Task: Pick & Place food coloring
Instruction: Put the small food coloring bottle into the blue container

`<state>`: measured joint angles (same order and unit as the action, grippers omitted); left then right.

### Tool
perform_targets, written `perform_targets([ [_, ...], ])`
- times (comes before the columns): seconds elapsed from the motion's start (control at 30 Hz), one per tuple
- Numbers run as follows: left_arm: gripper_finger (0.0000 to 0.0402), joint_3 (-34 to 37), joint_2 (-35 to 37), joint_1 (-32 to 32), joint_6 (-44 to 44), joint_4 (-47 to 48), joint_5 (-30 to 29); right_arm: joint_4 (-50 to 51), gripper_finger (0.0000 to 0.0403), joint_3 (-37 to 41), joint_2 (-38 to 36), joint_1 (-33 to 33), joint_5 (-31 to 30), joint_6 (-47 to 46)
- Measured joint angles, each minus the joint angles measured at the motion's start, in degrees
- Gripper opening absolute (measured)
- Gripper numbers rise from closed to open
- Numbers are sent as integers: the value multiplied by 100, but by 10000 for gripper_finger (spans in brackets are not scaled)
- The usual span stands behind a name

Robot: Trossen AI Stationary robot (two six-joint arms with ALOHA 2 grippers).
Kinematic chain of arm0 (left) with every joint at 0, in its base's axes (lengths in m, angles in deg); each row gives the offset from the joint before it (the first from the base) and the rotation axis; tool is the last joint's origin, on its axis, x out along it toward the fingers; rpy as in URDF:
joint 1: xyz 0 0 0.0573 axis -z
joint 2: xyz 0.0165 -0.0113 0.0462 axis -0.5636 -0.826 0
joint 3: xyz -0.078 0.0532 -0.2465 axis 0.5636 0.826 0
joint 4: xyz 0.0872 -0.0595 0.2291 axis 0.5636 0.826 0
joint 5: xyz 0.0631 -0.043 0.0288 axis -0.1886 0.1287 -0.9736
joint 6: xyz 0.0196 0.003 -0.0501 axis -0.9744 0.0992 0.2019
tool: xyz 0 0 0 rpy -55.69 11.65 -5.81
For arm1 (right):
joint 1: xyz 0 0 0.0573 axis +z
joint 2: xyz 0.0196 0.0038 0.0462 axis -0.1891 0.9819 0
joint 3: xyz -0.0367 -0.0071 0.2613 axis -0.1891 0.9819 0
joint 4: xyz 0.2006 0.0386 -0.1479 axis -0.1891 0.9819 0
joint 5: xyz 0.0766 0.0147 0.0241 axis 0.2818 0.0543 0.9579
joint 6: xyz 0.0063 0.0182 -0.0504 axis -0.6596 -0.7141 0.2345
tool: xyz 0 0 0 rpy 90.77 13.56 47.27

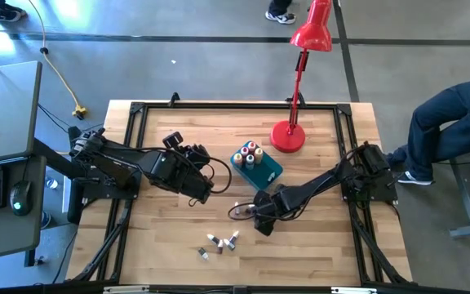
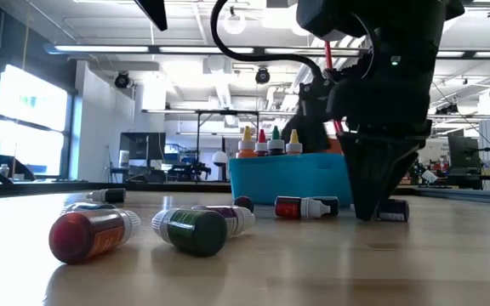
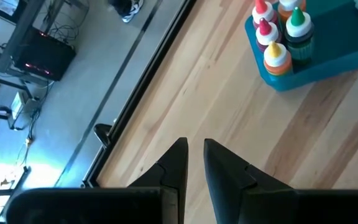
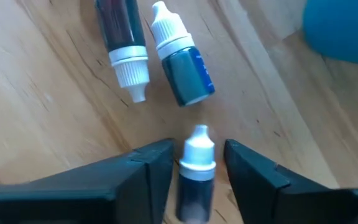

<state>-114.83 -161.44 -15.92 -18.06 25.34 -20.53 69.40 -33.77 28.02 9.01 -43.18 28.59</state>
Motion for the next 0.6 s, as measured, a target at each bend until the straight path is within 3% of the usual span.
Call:
perform_targets([
  [0.23, 48, 0, 0, 0, 8, 0, 5, 59, 69, -5, -2, -4, 64, 219],
  [0.4, 48, 0, 0, 0, 8, 2, -4, 222, 64, -126, -253, -28, 240, 731],
  [0.5, 48, 0, 0, 0, 8, -1, -17, 290, 66, -350, -710, -119, -202, 1115],
  [0.6, 48, 0, 0, 0, 8, -2, -17, 470, 78, -428, -1074, -342, -1058, 1531],
])
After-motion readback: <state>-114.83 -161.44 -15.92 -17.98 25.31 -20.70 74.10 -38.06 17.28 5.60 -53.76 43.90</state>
